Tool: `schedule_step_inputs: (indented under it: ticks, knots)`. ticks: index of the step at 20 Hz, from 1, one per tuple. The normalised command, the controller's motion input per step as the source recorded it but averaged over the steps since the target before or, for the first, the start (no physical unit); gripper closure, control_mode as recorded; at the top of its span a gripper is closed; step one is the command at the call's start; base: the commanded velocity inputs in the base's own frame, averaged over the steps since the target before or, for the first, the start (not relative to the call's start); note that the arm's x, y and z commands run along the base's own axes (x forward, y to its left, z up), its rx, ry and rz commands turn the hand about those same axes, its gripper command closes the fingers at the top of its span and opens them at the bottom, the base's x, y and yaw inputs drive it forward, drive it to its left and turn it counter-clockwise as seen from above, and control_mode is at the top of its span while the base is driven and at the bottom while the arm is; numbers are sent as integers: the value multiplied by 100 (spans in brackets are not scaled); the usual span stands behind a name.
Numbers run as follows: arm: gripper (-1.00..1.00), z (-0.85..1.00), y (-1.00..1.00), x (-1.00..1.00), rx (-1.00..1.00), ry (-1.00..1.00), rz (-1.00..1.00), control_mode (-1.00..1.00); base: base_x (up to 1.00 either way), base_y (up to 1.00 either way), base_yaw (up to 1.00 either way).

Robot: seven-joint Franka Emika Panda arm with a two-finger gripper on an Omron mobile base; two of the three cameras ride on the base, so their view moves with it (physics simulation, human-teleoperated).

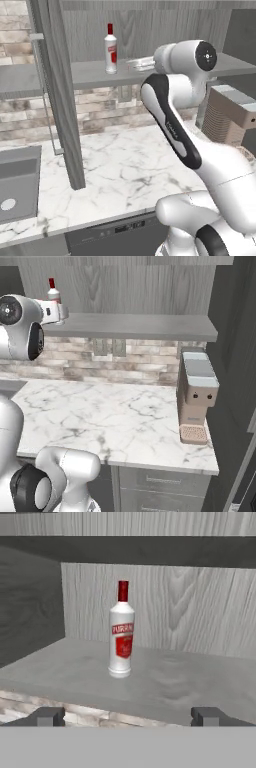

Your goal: There is a bowl on the dining counter. Grab a lemon wedge from the fridge and place it in the bowl. Then get the liquor bottle and glass cup from the cabinet and place them next to the bowl.

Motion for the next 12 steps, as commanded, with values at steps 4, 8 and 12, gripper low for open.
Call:
schedule_step_inputs:
  ticks: [4,8,12]
  knots:
    - [-100,60,59,67,0,0,0,-100,0,0,0]
    - [-100,25,17,54,0,0,-1,-100,0,0,0]
    - [-100,0,0,10,0,0,-2,-100,0,0,0]
